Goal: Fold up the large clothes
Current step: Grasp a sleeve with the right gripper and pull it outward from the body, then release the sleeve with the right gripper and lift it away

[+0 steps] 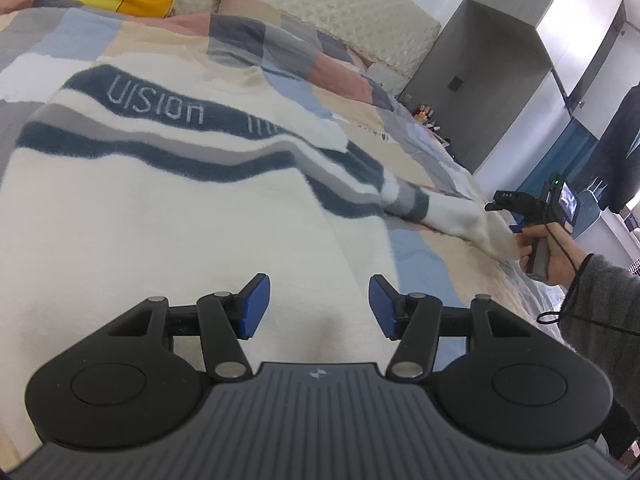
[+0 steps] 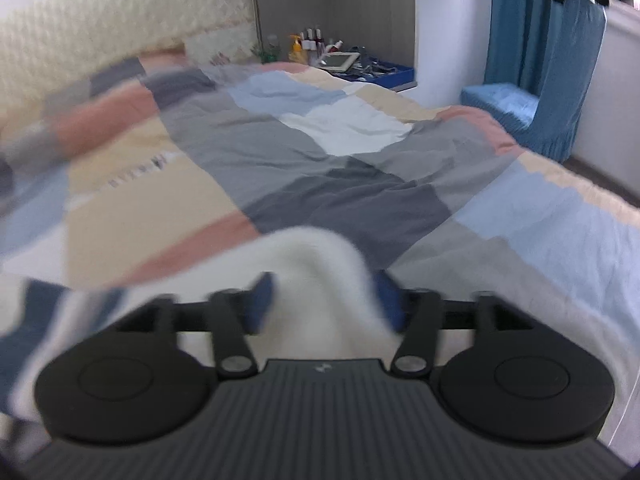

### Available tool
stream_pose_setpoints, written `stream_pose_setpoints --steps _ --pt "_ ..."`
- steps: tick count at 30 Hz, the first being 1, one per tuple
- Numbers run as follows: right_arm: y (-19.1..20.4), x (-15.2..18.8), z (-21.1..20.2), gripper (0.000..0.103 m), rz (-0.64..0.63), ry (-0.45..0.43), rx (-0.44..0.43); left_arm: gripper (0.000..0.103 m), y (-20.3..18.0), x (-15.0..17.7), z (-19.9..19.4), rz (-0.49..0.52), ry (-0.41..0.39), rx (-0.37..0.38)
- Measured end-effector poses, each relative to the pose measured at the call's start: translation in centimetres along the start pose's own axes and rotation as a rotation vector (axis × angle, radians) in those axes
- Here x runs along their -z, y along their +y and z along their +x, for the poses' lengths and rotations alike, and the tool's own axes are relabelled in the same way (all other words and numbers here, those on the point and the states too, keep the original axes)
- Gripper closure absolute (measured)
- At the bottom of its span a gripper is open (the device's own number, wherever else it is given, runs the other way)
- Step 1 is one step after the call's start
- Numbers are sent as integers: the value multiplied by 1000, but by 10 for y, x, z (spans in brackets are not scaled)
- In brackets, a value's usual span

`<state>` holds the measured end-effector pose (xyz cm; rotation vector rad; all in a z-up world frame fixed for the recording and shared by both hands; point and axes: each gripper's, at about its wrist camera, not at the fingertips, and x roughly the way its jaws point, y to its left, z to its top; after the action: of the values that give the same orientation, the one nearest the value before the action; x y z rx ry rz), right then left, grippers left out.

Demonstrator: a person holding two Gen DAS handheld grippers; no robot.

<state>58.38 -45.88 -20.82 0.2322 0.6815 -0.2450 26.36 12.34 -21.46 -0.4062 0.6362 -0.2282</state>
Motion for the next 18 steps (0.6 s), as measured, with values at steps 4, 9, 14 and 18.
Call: stream_pose_setpoints --steps 4,9,14,18 --pt "26 1 -41 23 -42 9 -27 42 -9 2 -12 24 -15 -1" --pt "80 11 -124 23 -150 -29 -148 42 -16 5 -32 35 -44 -12" --pt "114 31 -203 23 -163 -22 -290 42 -24 10 -52 61 -67 -6" --pt "132 60 -262 23 -181 -19 -378 42 -31 16 -68 79 -85 -3"
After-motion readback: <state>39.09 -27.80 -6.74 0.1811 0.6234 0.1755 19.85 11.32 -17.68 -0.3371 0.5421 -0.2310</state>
